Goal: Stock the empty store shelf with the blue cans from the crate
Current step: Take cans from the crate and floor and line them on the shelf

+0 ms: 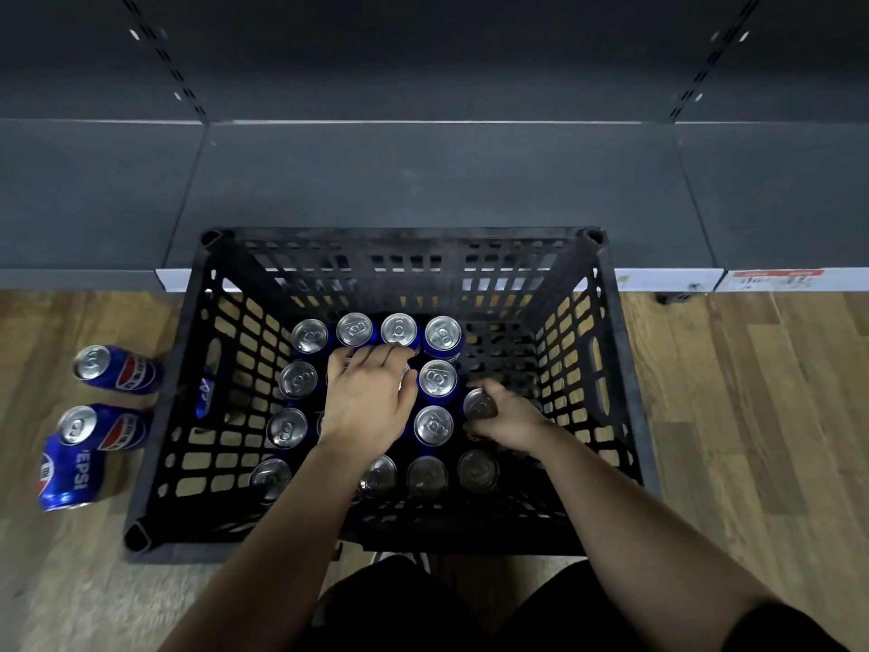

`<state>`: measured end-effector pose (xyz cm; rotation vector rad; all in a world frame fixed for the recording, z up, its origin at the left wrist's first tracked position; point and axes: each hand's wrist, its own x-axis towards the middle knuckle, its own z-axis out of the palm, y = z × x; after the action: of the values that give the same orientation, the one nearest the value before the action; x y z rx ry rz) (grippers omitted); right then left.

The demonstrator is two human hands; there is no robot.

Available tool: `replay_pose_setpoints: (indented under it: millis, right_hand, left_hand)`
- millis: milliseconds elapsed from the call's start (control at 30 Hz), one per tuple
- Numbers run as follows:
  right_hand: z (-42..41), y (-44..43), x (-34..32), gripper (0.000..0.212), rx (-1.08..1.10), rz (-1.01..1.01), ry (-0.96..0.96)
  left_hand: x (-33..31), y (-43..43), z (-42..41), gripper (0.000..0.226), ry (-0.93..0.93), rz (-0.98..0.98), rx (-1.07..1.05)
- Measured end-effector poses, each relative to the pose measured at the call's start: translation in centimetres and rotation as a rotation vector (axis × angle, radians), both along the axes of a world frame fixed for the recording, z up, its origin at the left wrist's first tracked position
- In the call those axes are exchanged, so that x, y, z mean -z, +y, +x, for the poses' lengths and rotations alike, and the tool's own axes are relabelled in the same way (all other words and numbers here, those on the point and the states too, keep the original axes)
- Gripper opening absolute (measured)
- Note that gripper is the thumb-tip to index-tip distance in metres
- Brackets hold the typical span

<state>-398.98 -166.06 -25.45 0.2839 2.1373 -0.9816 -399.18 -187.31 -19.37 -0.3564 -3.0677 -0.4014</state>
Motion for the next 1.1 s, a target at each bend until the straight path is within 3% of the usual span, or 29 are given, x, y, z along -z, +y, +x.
replay_pose_setpoints:
  millis: [233,367,533,700,1100]
  right_hand:
    - [-0.1,0.2,0.5,0.086,-0.050,0.047,0.030]
    - [-0.4,0.2,0.3,0.080,-0.071,0.087,0.093]
    - [-0.8,0.8,-3.9,0.079,0.077,0.053,0.130]
    - [-1.2,1.4,-14.5,0.075,0.180,0.009,0.165]
    - [-4.9,1.2,-48.5,0.053,0.219,-0.099,0.348]
  left_hand:
    - [0.3,0.1,-0.2,0.039,-0.005,0.014,0.001]
    - [0.1,0.3,-0.3,0.039,-0.018,-0.006,0.005]
    - [-3.1,0.3,-0.2,0.036,-0.058,-0.016,0.014]
    - [-12.1,0.2,-0.3,0.028,-0.036,-0.050,0.016]
    - [-43.6,0.7,-4.3,0.035,0.122,0.011,0.076]
